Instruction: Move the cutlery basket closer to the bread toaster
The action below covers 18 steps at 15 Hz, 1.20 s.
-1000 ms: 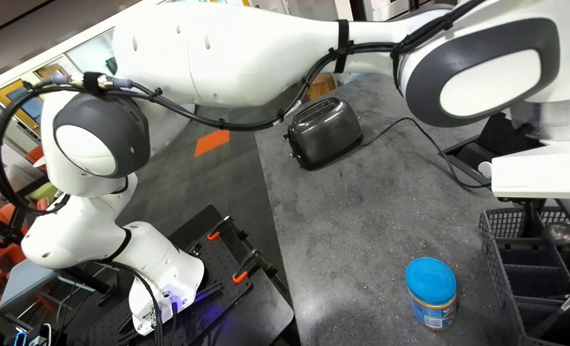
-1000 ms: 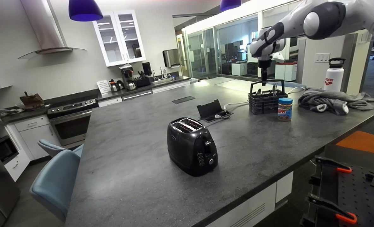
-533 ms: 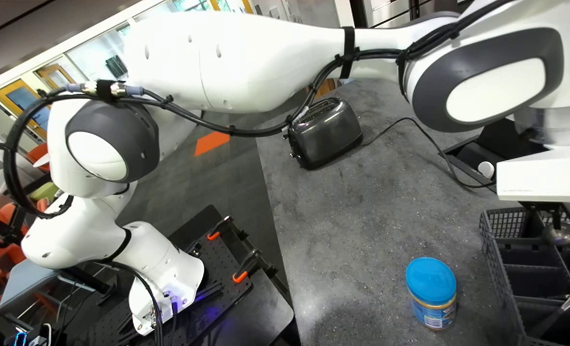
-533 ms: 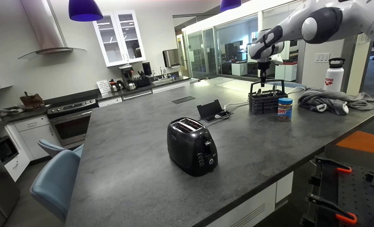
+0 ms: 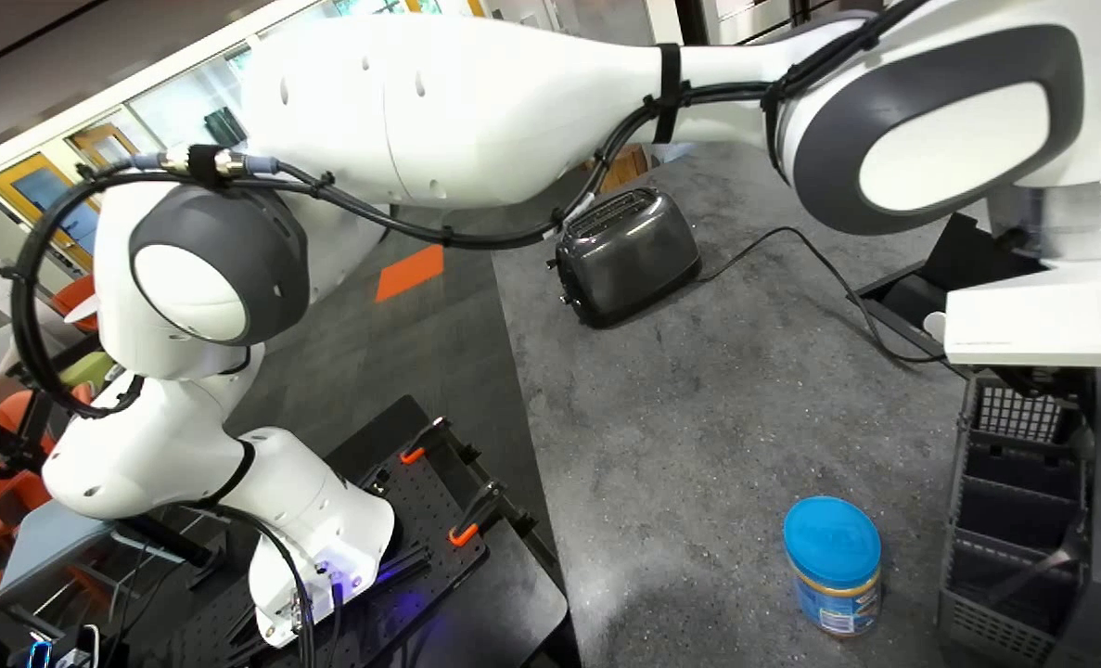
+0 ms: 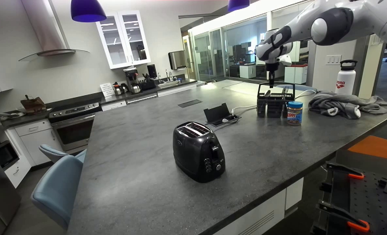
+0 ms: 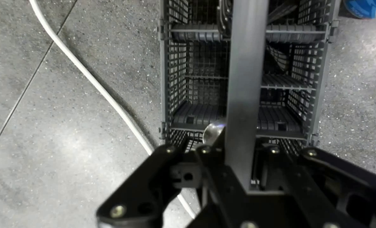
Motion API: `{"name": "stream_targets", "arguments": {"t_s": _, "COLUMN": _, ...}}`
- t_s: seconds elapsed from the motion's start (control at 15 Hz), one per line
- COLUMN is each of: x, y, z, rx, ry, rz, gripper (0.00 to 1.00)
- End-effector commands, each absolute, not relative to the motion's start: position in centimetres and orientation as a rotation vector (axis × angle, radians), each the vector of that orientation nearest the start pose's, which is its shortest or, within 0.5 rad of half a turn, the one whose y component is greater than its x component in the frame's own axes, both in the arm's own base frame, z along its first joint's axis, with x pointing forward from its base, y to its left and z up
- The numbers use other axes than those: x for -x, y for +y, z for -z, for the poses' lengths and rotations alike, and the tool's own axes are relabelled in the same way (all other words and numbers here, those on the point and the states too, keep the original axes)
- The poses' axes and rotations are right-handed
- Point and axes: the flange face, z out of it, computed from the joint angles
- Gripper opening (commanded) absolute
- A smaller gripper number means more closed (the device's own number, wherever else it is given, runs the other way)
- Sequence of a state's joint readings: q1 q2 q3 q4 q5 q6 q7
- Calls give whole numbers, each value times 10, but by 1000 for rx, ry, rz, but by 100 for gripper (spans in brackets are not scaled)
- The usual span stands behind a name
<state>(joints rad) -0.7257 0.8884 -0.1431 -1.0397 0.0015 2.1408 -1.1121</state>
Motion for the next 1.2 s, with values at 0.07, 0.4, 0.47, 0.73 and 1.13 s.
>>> {"name": "stream_targets", "arguments": {"t_s": 0.07, "x": -546, "y": -568, "z": -370, "rx": 3380, "ry": -430, "rz": 12, "gripper": 2}}
{"name": "stream_targets", "arguments": {"t_s": 0.4, "x": -559, "y": -554, "z": -401, "rx": 3455, "ry": -403, "rz": -25, "gripper": 2}}
{"name": "stream_targets", "arguments": {"t_s": 0.47, "x": -563, "y": -550, "z": -404, "rx": 3462, "ry": -401, "rz": -41, "gripper": 2}}
{"name": "stream_targets", "arguments": {"t_s": 0.73, "x": -578, "y": -530, "z": -413, "rx": 3458, "ry": -431, "rz": -99, "gripper": 2}}
{"name": "stream_targets", "arguments": {"t_s": 1.13, "x": -602, "y": -492, "z": -429, "rx": 3462, "ry": -580, "rz": -96, "gripper": 2}}
